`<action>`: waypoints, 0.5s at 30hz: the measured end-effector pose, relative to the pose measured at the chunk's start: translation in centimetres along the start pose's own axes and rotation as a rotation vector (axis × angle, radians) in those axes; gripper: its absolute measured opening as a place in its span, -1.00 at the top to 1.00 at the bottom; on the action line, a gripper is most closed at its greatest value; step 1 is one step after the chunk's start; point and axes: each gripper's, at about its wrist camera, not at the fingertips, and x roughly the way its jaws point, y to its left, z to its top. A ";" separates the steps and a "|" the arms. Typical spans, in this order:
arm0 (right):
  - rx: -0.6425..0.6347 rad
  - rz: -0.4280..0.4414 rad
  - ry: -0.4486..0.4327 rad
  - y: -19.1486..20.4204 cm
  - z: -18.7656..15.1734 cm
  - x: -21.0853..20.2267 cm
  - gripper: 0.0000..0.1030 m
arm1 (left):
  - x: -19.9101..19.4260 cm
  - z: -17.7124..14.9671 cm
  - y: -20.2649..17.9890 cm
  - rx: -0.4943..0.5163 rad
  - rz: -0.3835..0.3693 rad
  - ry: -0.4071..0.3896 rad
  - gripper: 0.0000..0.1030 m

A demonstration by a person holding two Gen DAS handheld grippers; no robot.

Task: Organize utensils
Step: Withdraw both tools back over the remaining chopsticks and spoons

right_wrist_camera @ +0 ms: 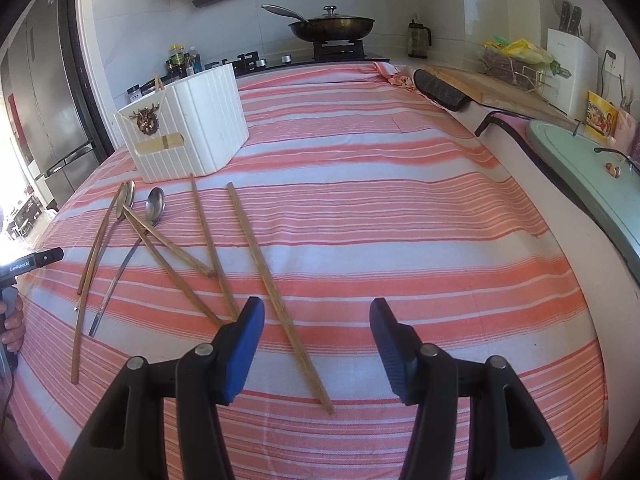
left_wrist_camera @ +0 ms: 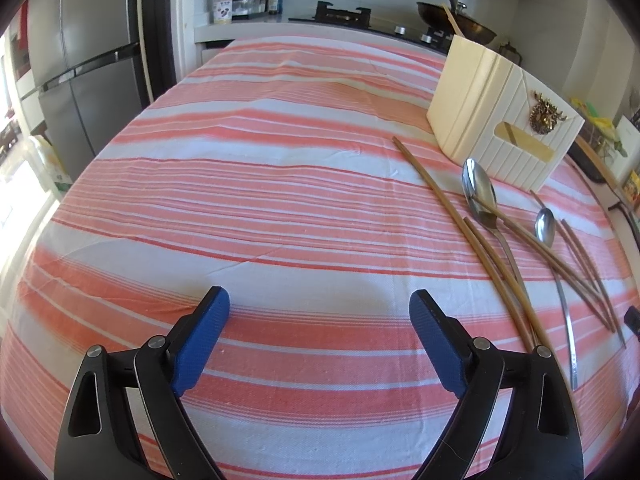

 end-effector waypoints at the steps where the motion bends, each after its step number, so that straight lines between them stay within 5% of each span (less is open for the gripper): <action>1: -0.005 0.001 0.000 0.1 0.0 0.0 -0.09 | 0.0 0.0 0.0 -0.002 0.000 0.000 -0.80; 15: -0.009 0.010 -0.007 0.7 -0.2 -0.3 -0.09 | 0.1 0.1 0.1 -0.009 -0.003 0.000 -0.83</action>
